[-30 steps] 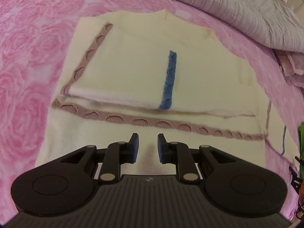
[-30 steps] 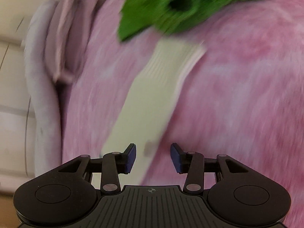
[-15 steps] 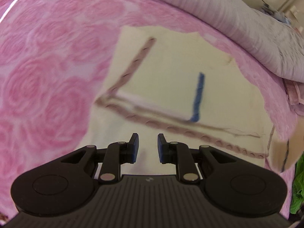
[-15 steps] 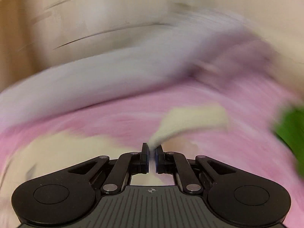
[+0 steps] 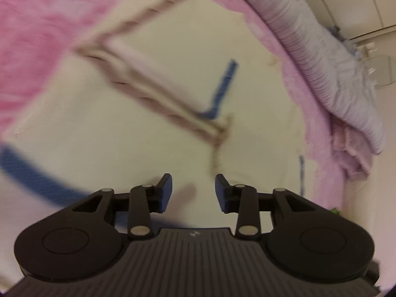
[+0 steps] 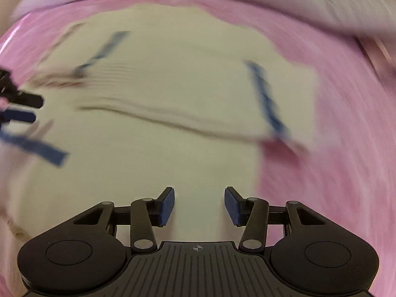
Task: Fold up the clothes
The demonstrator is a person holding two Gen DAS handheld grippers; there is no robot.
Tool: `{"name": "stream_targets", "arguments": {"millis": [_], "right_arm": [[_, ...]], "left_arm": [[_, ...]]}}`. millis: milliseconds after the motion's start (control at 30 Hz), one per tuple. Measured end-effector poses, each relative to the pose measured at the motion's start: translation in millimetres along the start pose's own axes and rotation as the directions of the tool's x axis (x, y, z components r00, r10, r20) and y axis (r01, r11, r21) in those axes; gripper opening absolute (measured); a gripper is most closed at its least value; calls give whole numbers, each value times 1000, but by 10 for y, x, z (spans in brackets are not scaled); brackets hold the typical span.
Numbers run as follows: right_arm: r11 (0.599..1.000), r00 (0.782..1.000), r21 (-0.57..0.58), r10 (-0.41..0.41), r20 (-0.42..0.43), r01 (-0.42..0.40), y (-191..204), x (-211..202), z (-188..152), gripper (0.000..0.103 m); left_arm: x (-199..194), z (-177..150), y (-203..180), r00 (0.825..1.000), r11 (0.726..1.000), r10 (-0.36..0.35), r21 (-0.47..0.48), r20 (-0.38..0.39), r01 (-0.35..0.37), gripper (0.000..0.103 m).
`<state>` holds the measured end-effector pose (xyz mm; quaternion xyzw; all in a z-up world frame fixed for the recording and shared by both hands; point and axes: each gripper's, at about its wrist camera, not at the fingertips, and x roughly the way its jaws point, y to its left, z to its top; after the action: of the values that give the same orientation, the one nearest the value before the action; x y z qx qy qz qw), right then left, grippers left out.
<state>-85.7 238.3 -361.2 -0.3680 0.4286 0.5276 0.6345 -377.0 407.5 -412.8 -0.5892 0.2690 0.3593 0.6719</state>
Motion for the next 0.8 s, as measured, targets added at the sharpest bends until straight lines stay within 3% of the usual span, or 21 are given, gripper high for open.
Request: {"name": "stream_targets", "arguments": {"millis": [167, 200, 233, 333, 400, 500, 567, 667, 800], "right_arm": [[963, 1000, 269, -12, -21, 17, -592, -84, -24, 49], [953, 1000, 302, -14, -21, 20, -640, -90, -43, 49], [942, 1000, 334, -16, -21, 22, -687, -96, -62, 49], [924, 999, 381, -24, -24, 32, -747, -95, -80, 49], [920, 999, 391, -26, -23, 33, -736, -104, -89, 49], [918, 1000, 396, 0, 6, -2, -701, -91, -36, 49], [919, 999, 394, 19, 29, -29, -680, -60, 17, 49], [922, 999, 384, 35, 37, -47, -615, 22, 101, 49], [930, 998, 362, 46, 43, -59, -538, 146, 204, 49]], "left_arm": [[405, 187, -314, 1000, 996, 4, 85, 19, -6, 38], [442, 204, -393, 1000, 993, -2, 117, 11, 1, 33], [451, 218, -479, 1000, 989, -12, 150, 1, 12, 3], [336, 266, -763, 998, 962, -59, 264, -28, 64, 3], [69, 407, -944, 996, 929, -83, 366, 37, 63, 3], [-308, 748, -1053, 983, 869, -74, 495, 170, -21, 3], [-413, 965, -993, 972, 835, -21, 539, 232, -111, 3], [-396, 1203, -779, 961, 816, 66, 540, 269, -207, 3], [-229, 1225, -480, 960, 809, 141, 531, 241, -252, 4]]}}
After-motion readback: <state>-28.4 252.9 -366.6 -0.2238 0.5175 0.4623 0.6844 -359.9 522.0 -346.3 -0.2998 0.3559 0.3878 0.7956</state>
